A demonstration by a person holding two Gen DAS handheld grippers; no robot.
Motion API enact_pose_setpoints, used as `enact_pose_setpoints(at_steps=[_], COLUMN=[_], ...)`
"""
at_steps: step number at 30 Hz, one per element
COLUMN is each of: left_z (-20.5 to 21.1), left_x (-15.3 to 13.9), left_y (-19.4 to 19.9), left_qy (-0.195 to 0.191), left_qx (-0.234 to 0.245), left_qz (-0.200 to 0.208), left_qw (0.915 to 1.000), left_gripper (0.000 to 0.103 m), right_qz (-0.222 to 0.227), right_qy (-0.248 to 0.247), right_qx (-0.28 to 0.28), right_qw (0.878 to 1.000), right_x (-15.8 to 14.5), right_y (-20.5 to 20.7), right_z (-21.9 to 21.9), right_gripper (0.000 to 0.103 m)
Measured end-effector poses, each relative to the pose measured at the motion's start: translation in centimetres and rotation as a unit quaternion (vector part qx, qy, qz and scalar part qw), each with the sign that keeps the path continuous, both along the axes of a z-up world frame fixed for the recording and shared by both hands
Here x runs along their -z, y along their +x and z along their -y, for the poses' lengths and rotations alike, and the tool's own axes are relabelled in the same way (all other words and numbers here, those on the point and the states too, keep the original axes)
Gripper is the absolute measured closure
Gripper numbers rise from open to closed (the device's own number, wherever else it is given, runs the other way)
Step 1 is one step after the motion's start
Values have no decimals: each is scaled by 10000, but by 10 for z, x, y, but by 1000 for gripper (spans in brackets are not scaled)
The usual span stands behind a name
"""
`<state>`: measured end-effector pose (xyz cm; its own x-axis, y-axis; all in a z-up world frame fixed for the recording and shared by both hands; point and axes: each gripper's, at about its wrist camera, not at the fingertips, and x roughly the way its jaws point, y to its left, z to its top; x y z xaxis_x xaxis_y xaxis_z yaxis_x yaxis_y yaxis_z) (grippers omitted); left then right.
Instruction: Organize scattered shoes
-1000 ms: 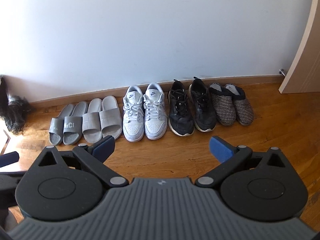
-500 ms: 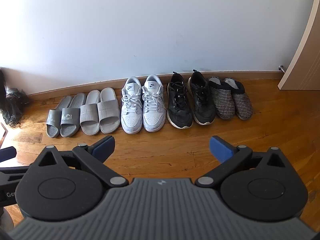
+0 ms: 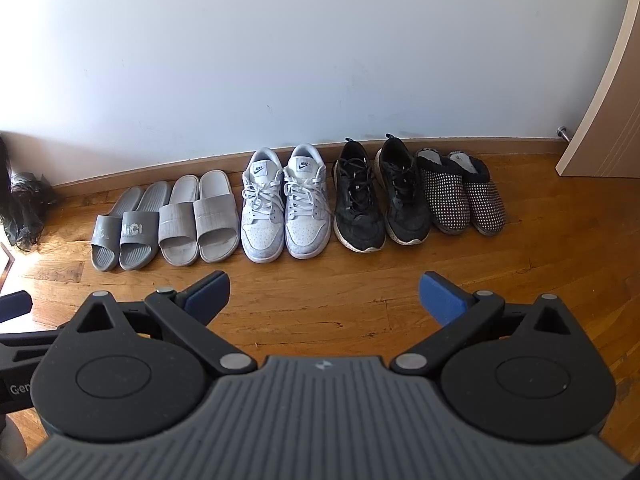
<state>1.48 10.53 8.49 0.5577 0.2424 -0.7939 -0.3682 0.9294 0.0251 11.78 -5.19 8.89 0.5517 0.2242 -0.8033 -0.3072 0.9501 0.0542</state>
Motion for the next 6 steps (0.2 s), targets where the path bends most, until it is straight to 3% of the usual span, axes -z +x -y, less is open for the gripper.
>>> enact_pose_setpoints(at_steps=[6], left_z=[2], left_x=[2], left_y=[0], left_qy=[9], left_qx=[67], left_qz=[-18], left_qw=[10000], left_gripper=[0], right_qz=[-35], right_qy=[-9], right_qx=[-11], right_qw=[10000], right_x=[2], right_y=[0], right_z=[-1], right_gripper=[1])
